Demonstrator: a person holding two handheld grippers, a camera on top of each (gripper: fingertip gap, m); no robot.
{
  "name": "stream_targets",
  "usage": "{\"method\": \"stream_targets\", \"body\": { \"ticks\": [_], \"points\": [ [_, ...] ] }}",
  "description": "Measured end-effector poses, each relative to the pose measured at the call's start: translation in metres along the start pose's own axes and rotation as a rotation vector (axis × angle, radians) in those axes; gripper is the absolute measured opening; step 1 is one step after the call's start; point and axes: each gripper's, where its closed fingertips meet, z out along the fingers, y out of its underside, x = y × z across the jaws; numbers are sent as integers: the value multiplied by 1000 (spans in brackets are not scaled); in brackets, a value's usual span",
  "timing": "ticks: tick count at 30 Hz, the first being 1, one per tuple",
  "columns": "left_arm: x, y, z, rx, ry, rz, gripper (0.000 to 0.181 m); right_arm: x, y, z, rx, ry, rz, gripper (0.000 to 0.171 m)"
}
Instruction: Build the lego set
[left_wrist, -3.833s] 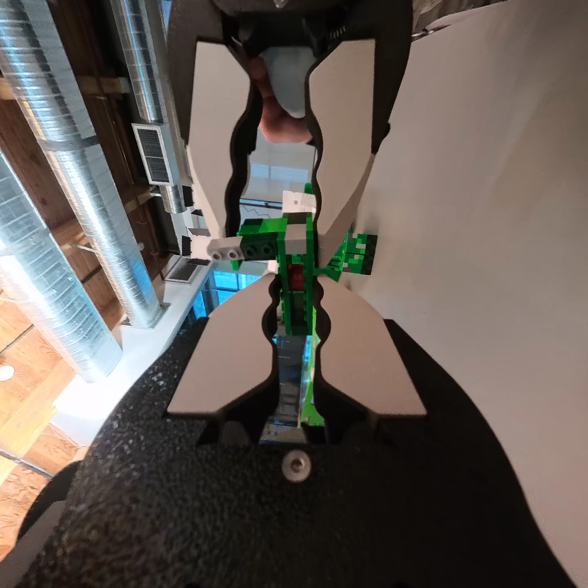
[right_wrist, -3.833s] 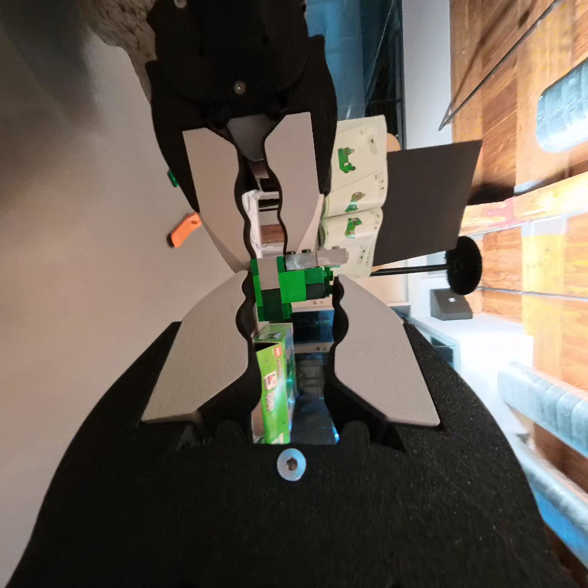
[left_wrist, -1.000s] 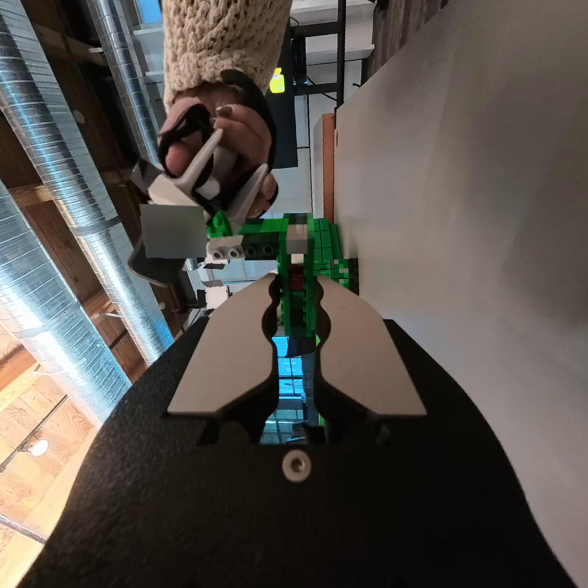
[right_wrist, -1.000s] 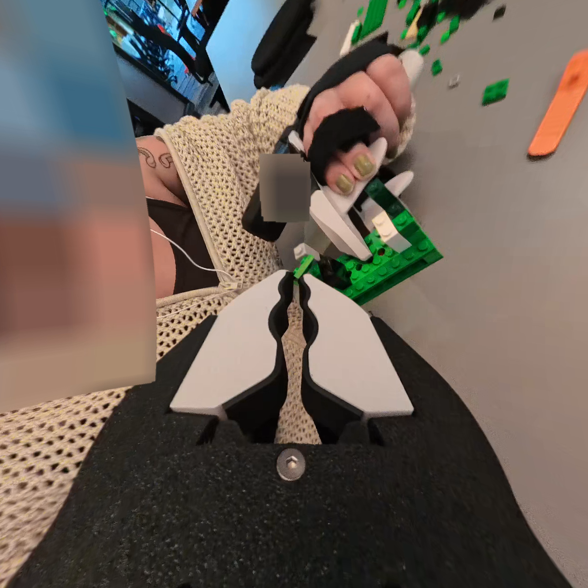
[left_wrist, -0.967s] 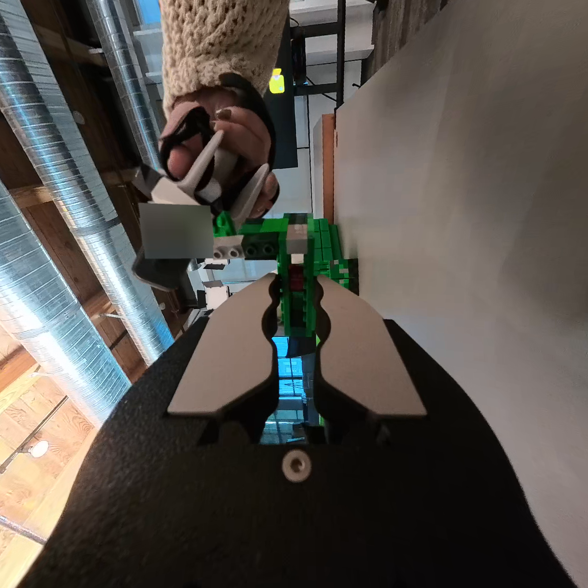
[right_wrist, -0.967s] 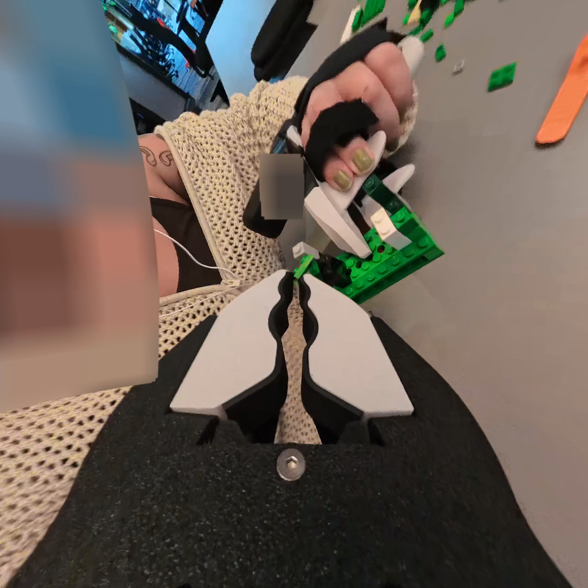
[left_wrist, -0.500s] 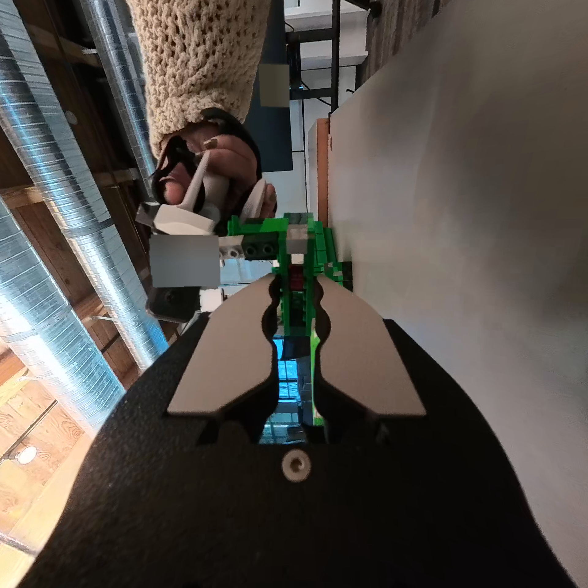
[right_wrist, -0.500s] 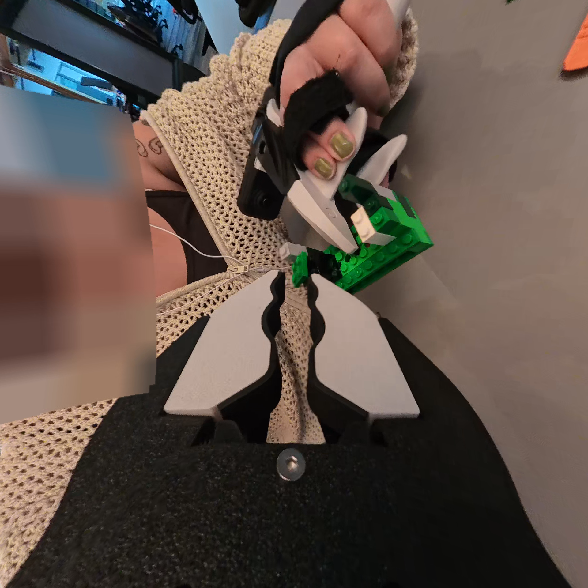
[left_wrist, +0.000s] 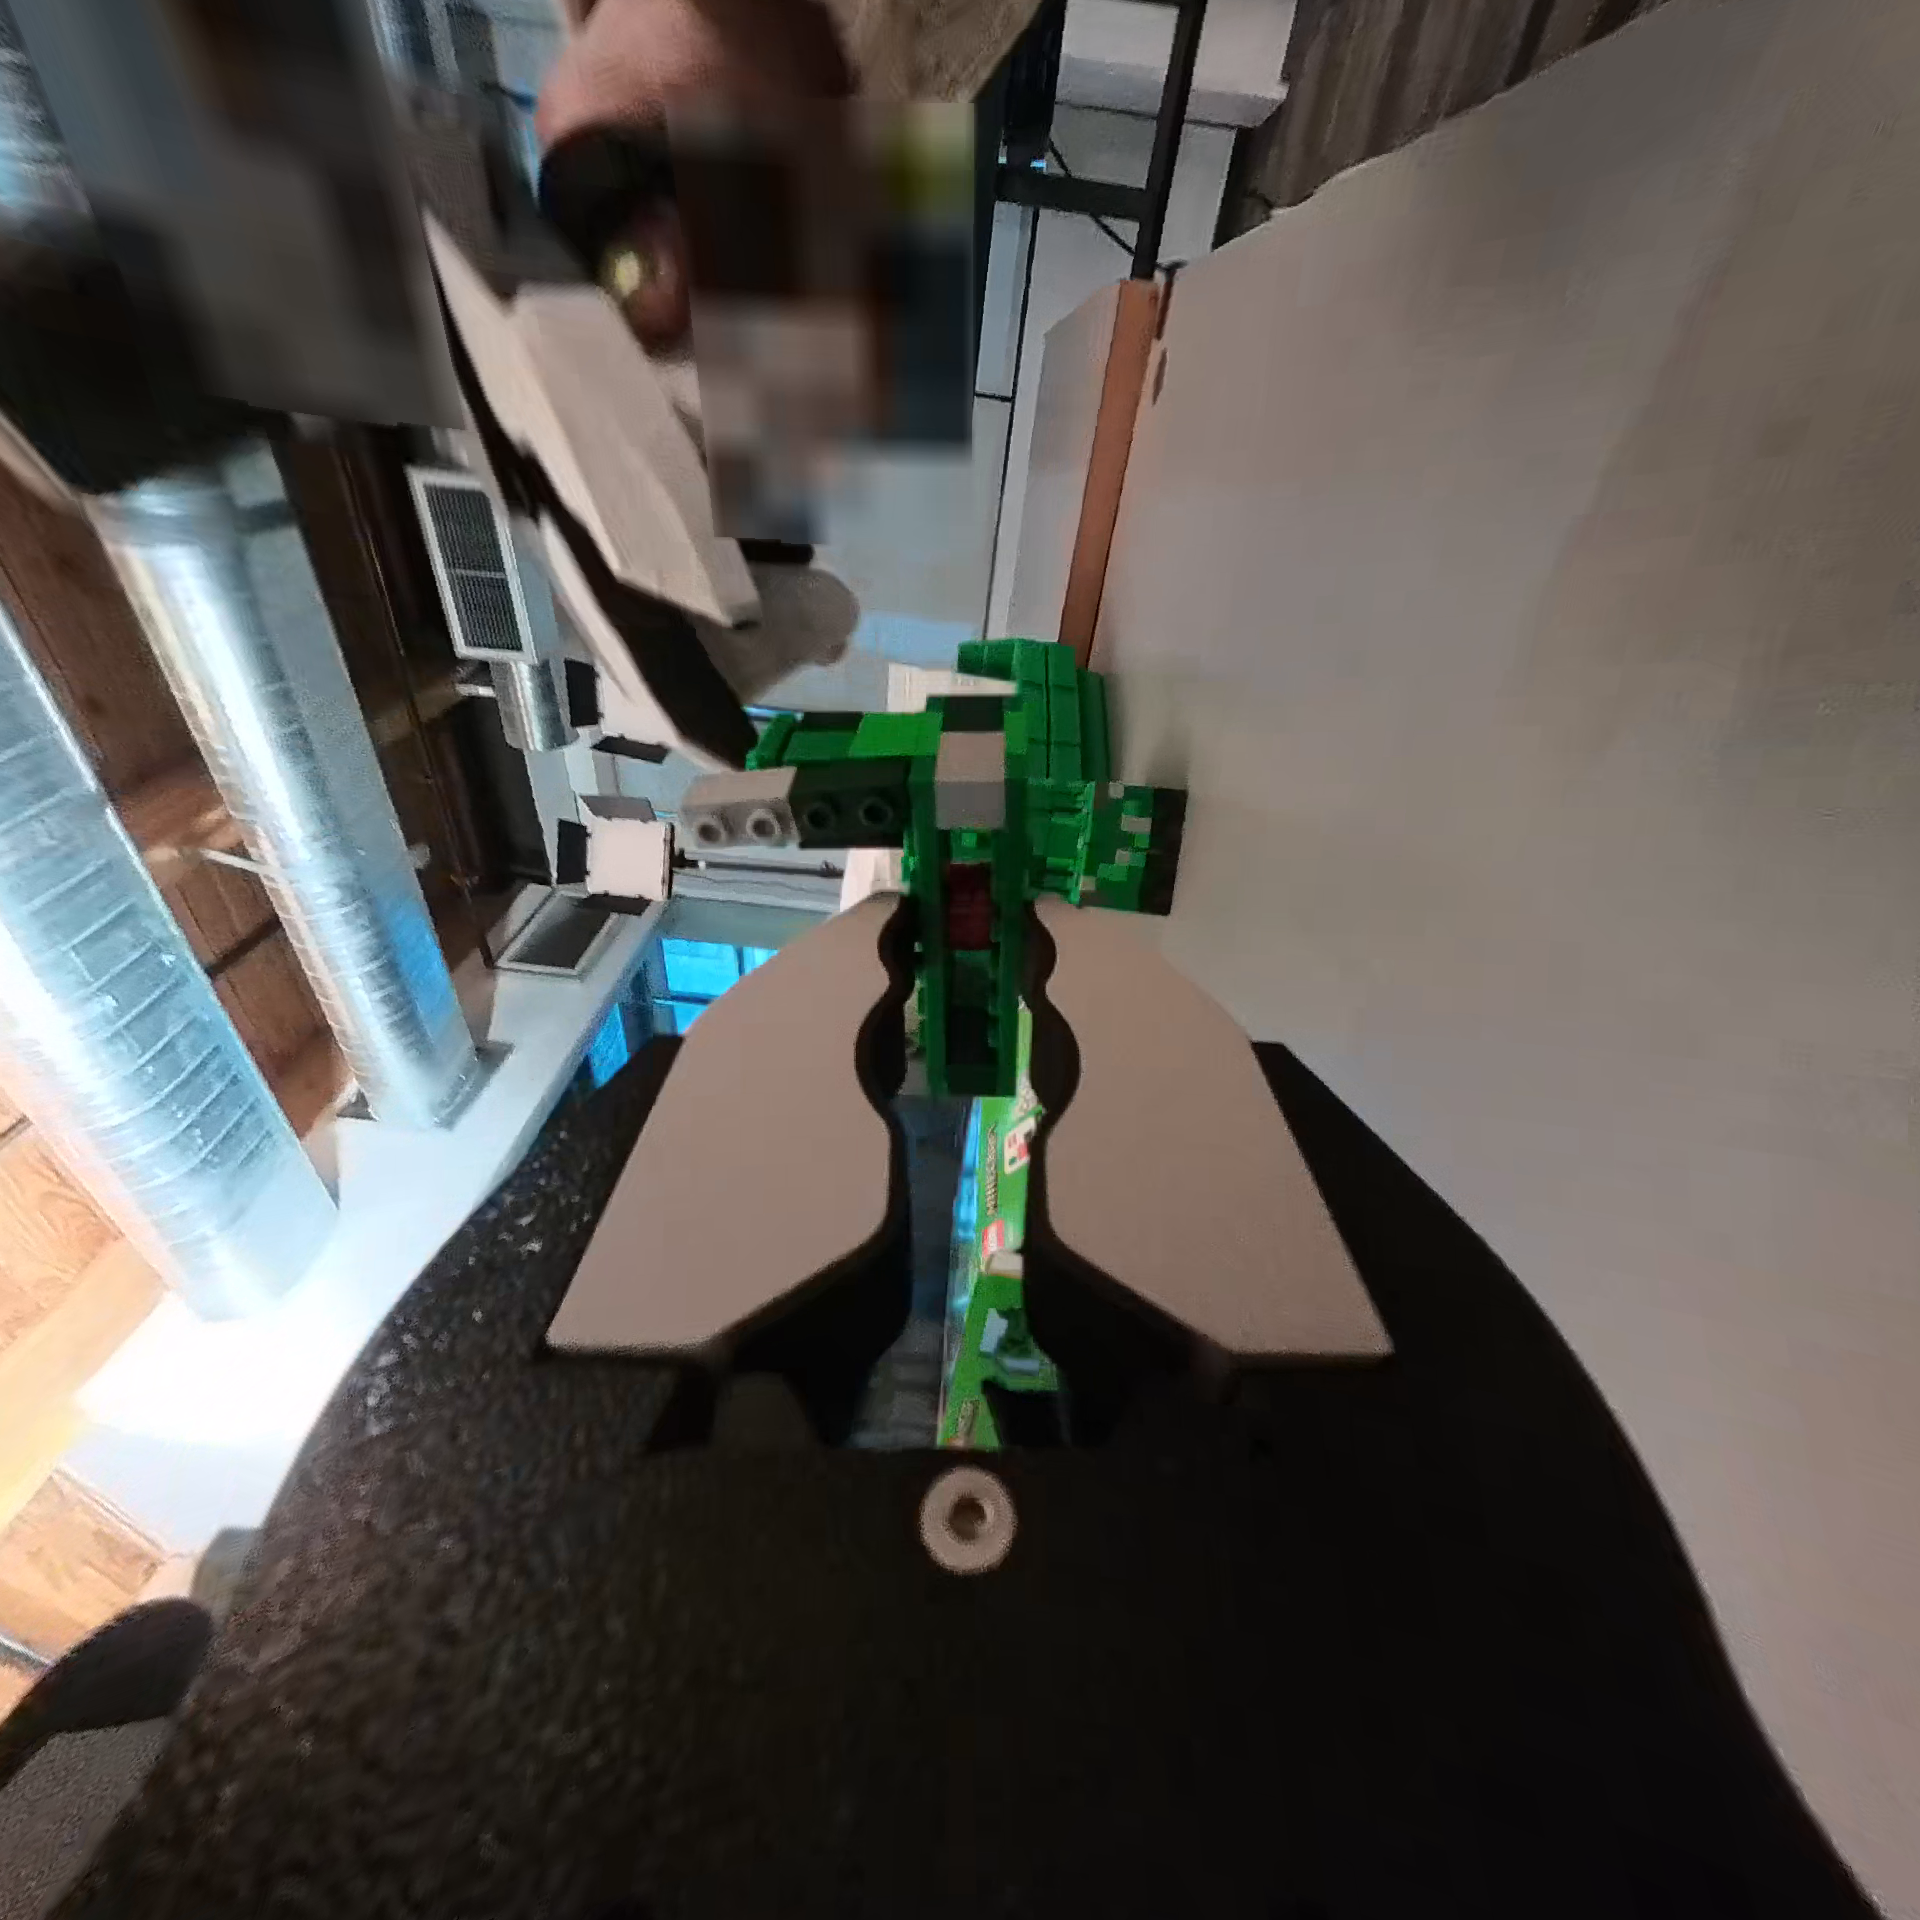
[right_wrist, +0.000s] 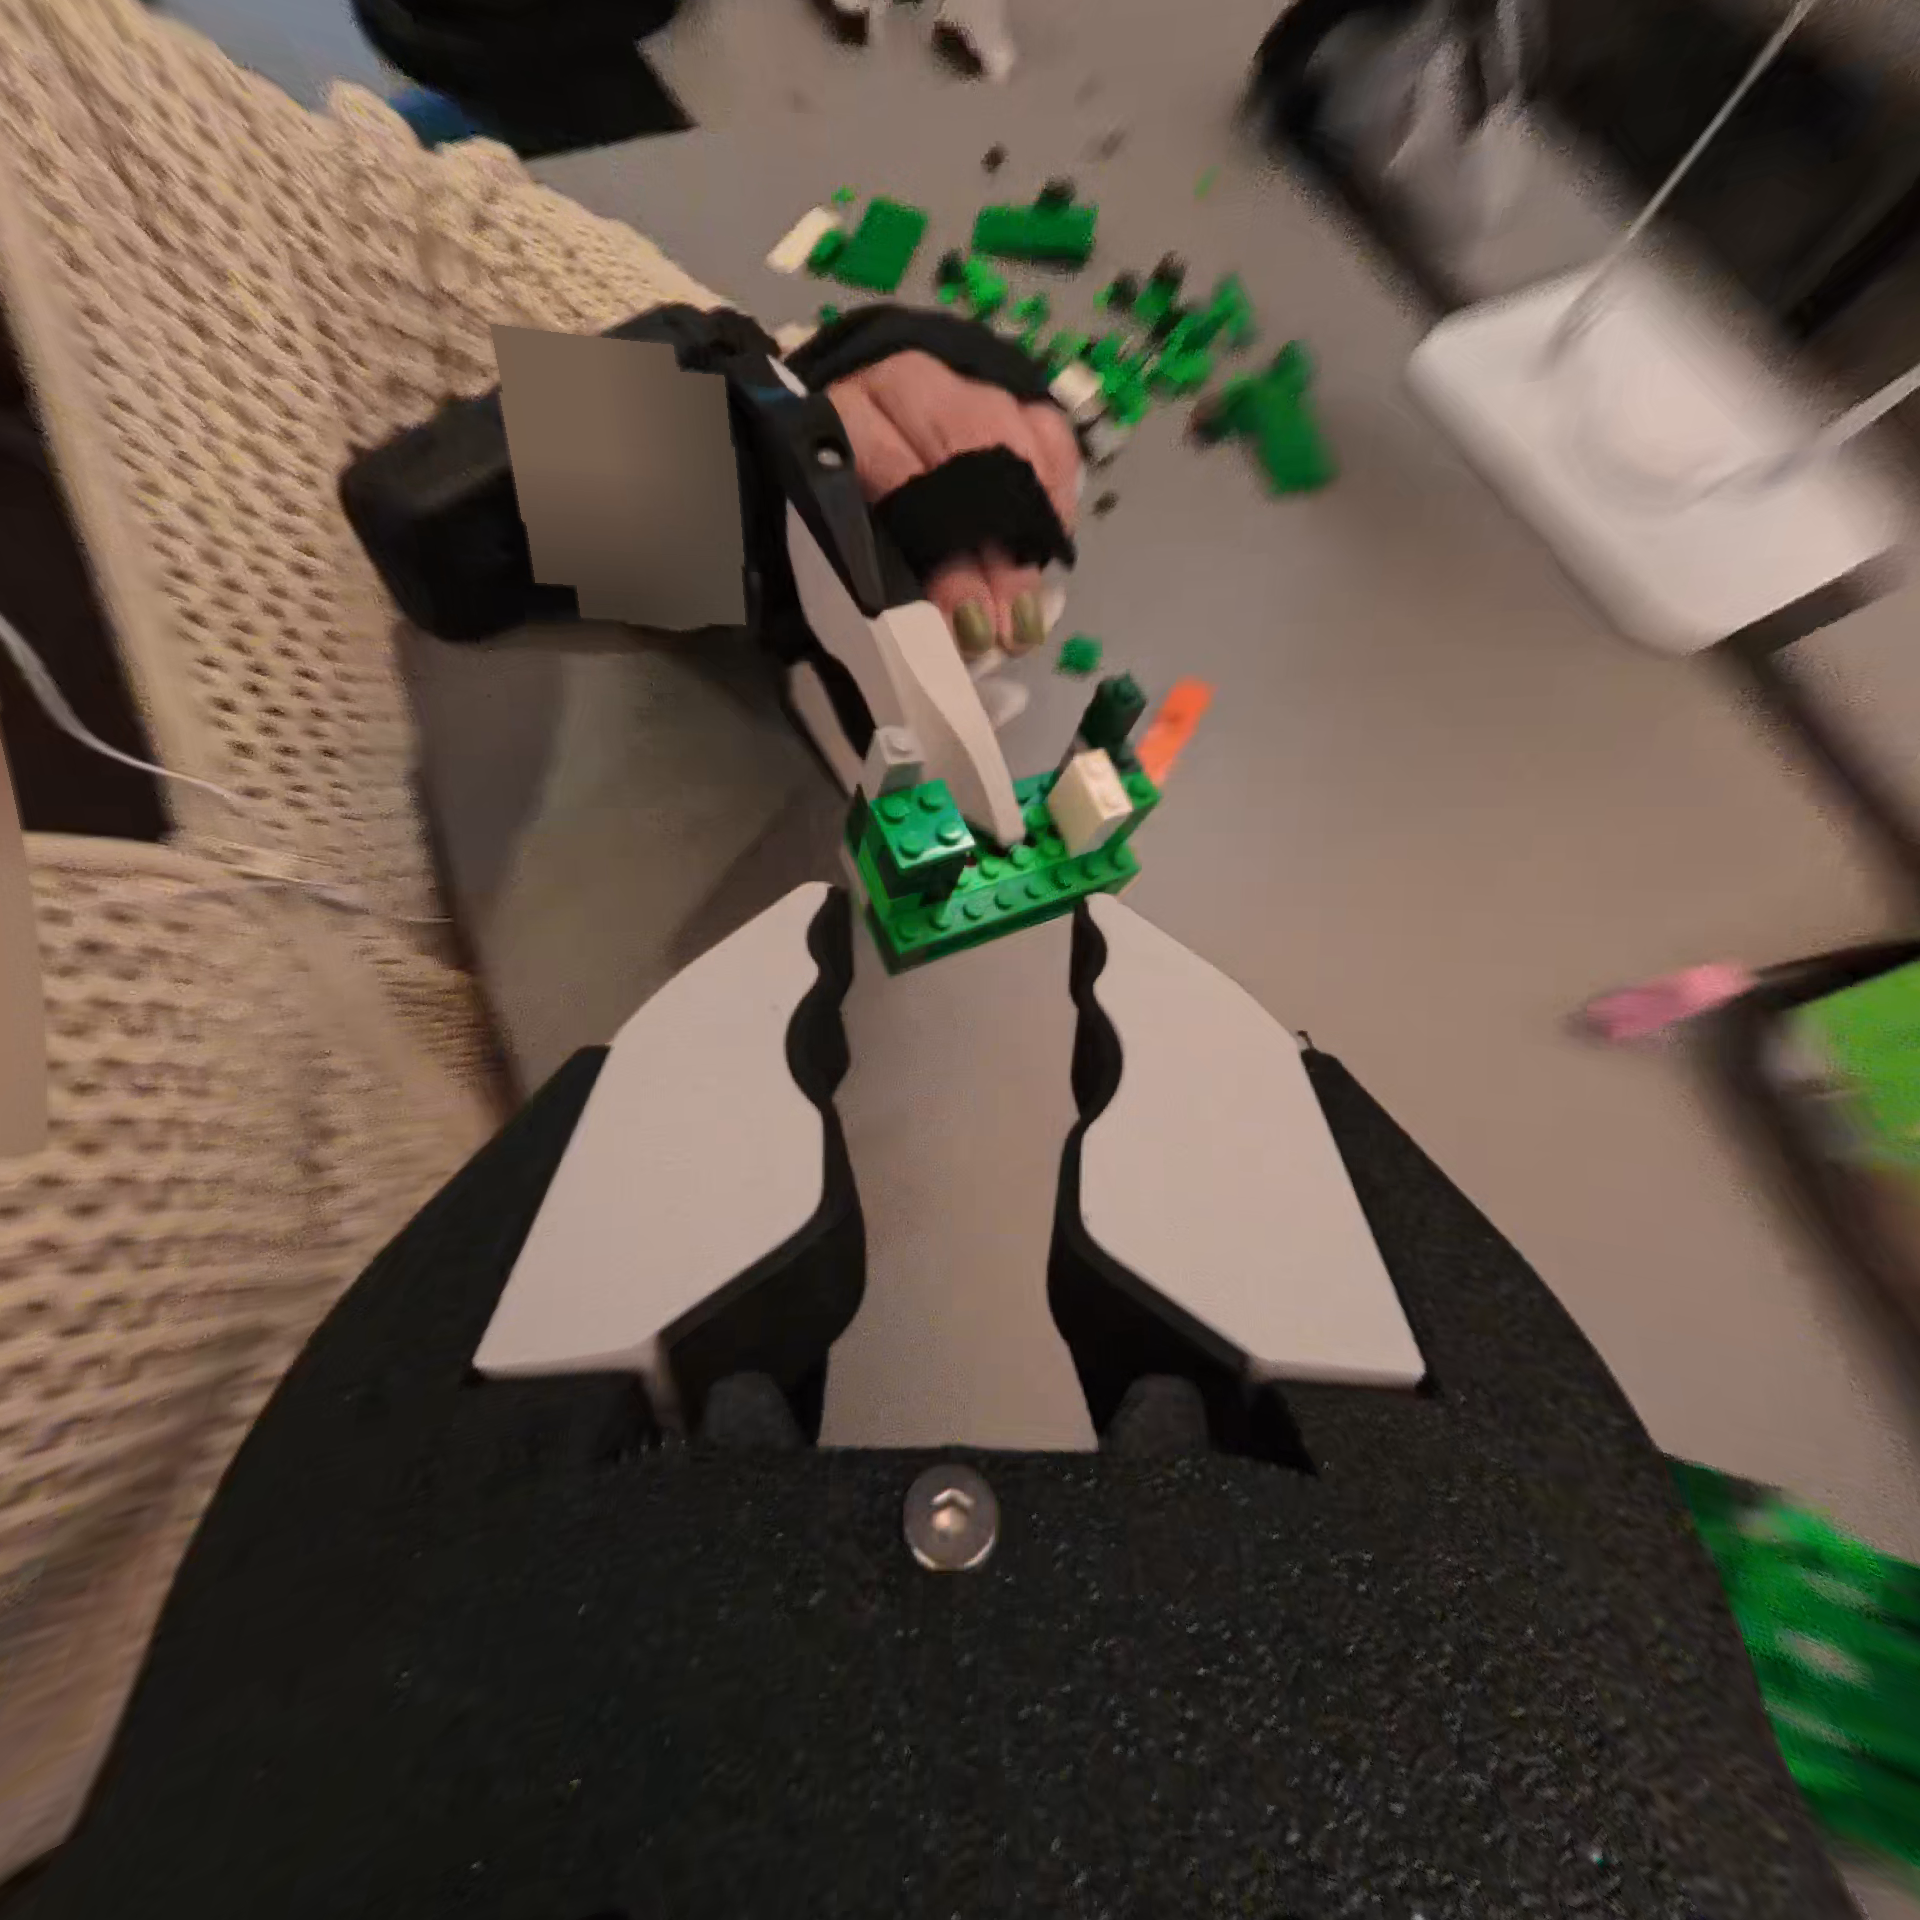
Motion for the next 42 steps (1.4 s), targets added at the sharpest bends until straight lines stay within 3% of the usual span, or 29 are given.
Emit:
{"method": "stream_targets", "body": {
  "ticks": [5,14,30,38,42],
  "points": [
    [-18,3,-2,-30,48,-86,18,-12,-33,-11,18,365,-555,51],
    [-54,-12,-12,-10,63,-225,18,-16,-53,-4,-53,548,-901,59],
    [-83,-36,-25,84,30,-328,18,-30,-78,-16,59,511,-961,43],
    [-83,-37,-26,79,33,-314,18,-31,-79,-16,48,500,-972,44],
    [-81,-38,-26,71,40,-289,18,-31,-79,-16,32,477,-937,53]
  ]
}}
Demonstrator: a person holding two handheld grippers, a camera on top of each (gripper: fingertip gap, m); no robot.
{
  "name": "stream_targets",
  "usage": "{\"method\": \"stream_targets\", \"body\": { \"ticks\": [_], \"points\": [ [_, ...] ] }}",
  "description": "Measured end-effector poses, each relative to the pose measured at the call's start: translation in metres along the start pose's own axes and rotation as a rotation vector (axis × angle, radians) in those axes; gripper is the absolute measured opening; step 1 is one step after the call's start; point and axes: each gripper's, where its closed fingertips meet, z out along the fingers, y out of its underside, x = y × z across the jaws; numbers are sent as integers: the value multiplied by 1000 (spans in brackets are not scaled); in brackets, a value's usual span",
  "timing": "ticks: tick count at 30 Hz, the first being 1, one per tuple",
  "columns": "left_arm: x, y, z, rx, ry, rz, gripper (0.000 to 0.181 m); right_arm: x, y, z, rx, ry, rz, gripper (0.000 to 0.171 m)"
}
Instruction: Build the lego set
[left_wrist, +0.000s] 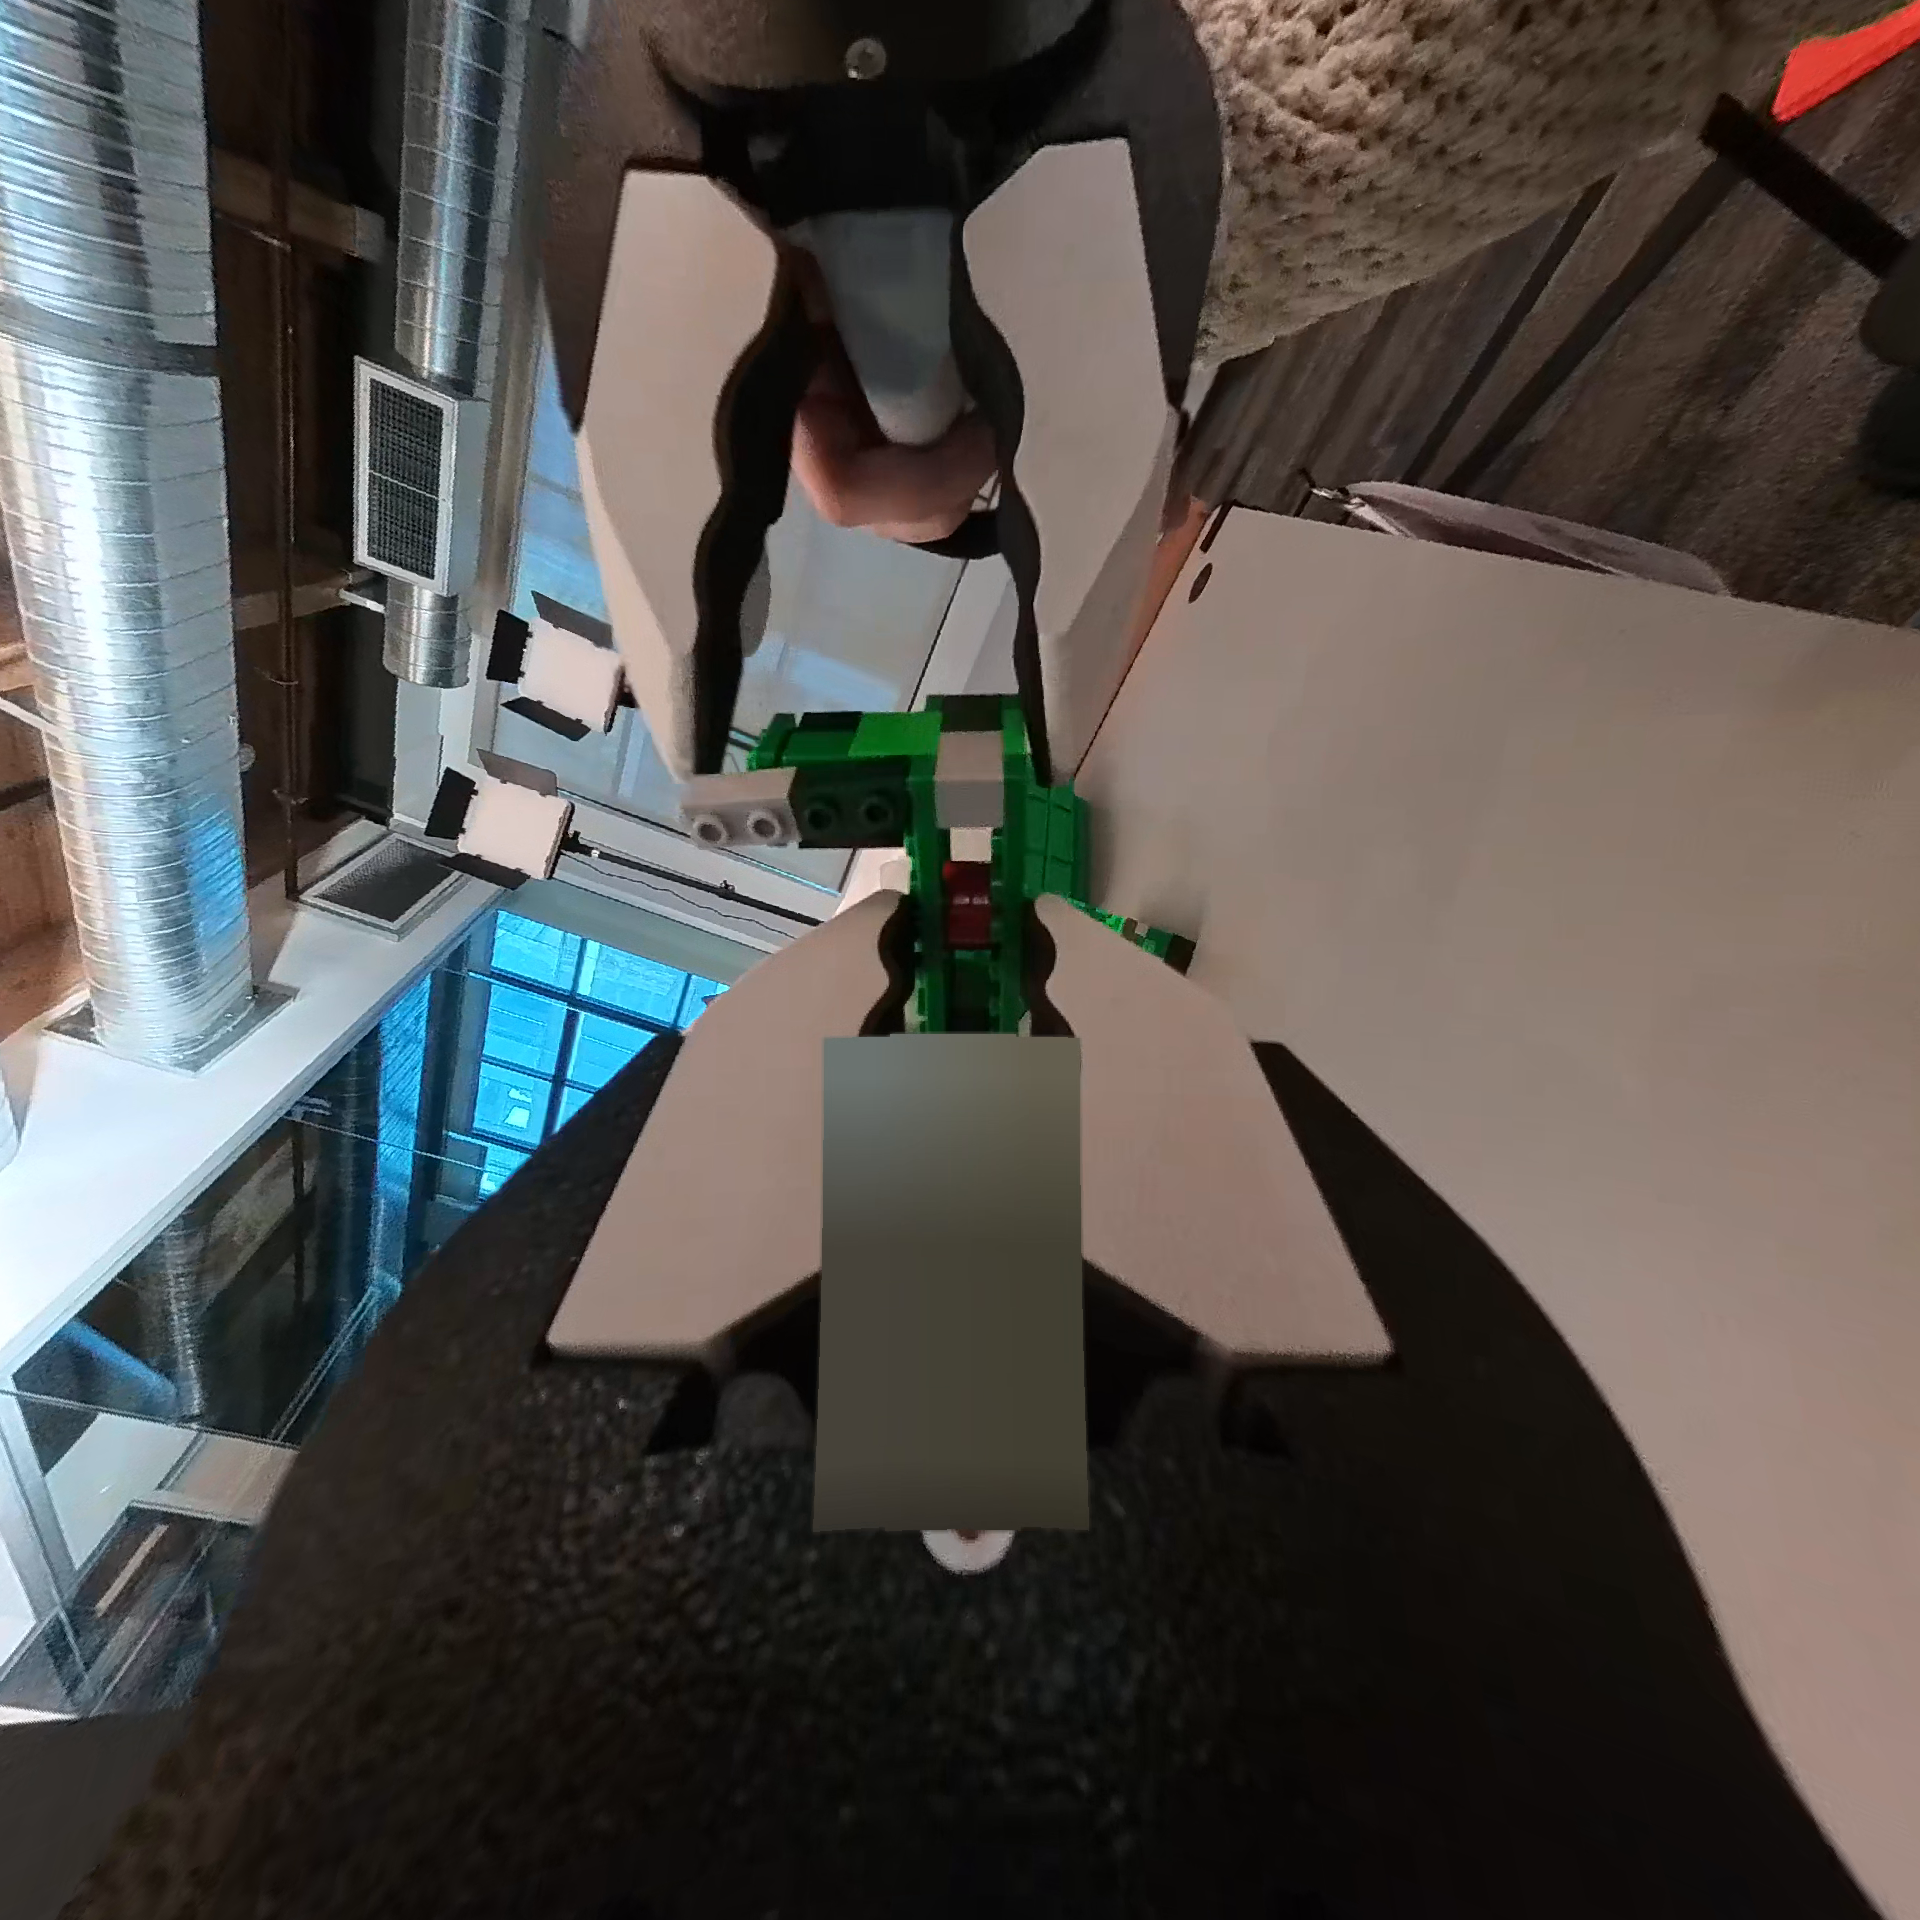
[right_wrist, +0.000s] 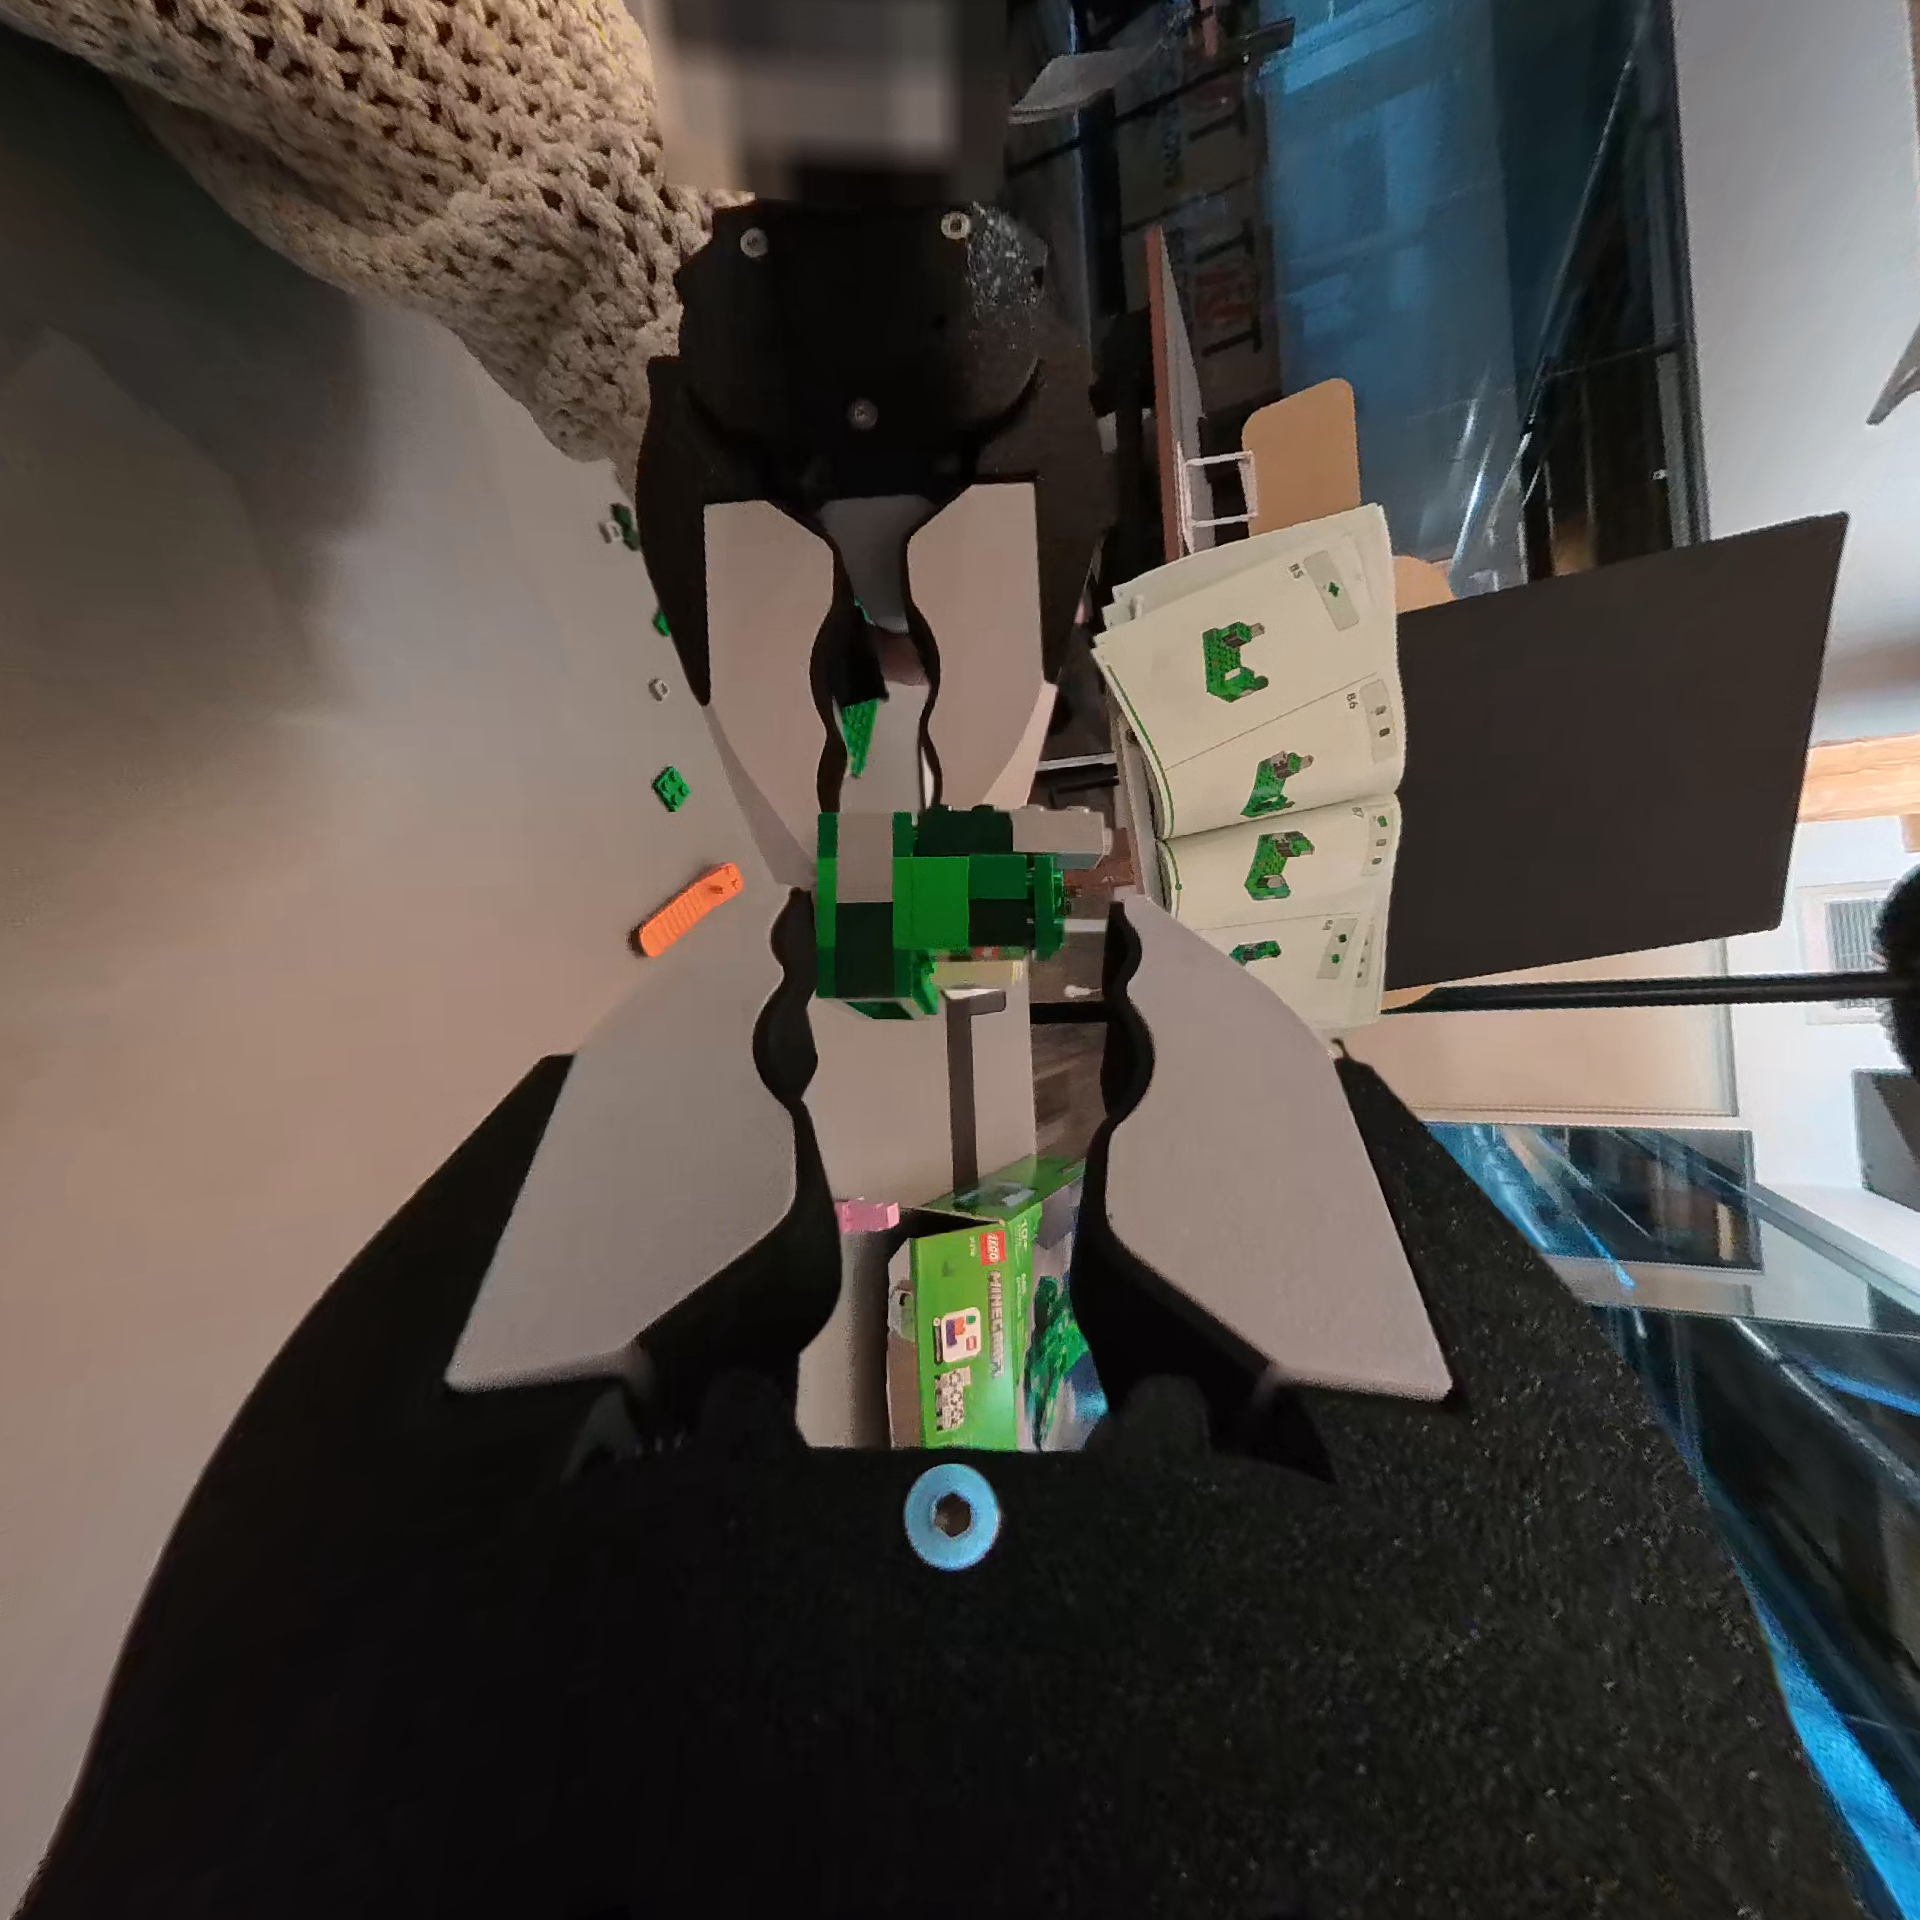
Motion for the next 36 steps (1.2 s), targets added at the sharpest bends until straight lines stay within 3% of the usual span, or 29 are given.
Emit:
{"method": "stream_targets", "body": {
  "ticks": [10,30,36],
  "points": [
    [1,2,0,-17,4,14,18,-5,1,3,-47,-16,-46,44],
    [7,0,2,-27,15,77,19,-11,3,0,-83,-74,-80,43],
    [1,0,1,-29,-15,87,19,-7,0,1,-63,-21,-49,44]
  ]
}}
